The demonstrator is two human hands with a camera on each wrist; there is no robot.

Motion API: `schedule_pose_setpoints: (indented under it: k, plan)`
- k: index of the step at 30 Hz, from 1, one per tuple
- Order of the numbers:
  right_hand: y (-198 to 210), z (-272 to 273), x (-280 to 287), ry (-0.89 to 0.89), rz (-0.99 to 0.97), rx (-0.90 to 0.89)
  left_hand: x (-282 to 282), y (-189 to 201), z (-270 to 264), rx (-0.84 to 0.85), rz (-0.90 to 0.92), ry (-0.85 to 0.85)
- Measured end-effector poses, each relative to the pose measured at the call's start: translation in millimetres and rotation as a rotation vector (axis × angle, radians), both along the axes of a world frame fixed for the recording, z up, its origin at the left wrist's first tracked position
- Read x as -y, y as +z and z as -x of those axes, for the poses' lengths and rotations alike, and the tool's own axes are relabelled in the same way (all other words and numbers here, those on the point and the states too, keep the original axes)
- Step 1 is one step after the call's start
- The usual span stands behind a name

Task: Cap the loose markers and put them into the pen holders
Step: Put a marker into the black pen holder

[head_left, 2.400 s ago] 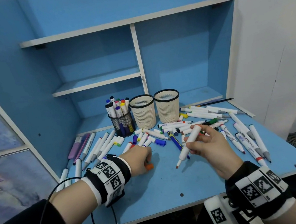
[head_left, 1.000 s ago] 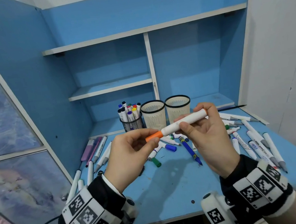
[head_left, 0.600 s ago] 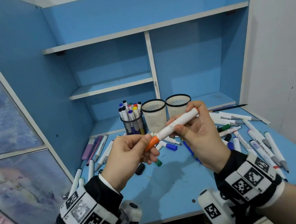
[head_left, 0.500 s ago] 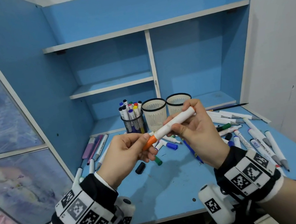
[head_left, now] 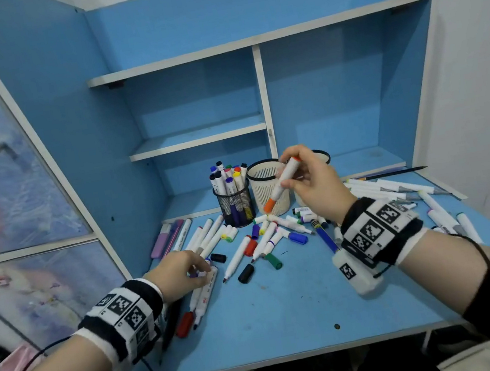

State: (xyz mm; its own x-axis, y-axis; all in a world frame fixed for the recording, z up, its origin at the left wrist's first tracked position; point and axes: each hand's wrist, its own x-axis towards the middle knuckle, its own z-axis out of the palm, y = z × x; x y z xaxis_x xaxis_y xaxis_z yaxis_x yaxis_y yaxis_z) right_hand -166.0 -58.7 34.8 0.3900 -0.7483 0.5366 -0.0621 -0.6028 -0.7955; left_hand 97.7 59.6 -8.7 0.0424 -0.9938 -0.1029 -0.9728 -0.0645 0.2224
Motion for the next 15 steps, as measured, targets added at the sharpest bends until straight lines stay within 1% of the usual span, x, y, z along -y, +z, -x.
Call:
schedule_pose_setpoints:
  k: [3,6,8,10,15]
  plan:
    - [8.1,-9.3,21.8,-0.106,0.086,0.0,10.4,-2.0,-7.4,0.107,-0.121,-0.062]
    - [18.5,-19.1,38.8,-0.204,0.167,0.005,21.1,-2.5,-9.9,0.332,-0.262,-0.145]
    - [23.2,-24.3,48.9,-0.252,0.193,0.021,25.8,-0.9,-11.2,0.388,-0.319,-0.16]
    - [25.2,-28.7,58.2,-0.279,0.189,0.008,29.5,-0.3,-12.1,0.366,-0.325,-0.182]
    - [18.2,-37.9,72.7,-0.294,0.17,-0.129,34.5,0.7,-13.6,0.222,-0.215,-0.232]
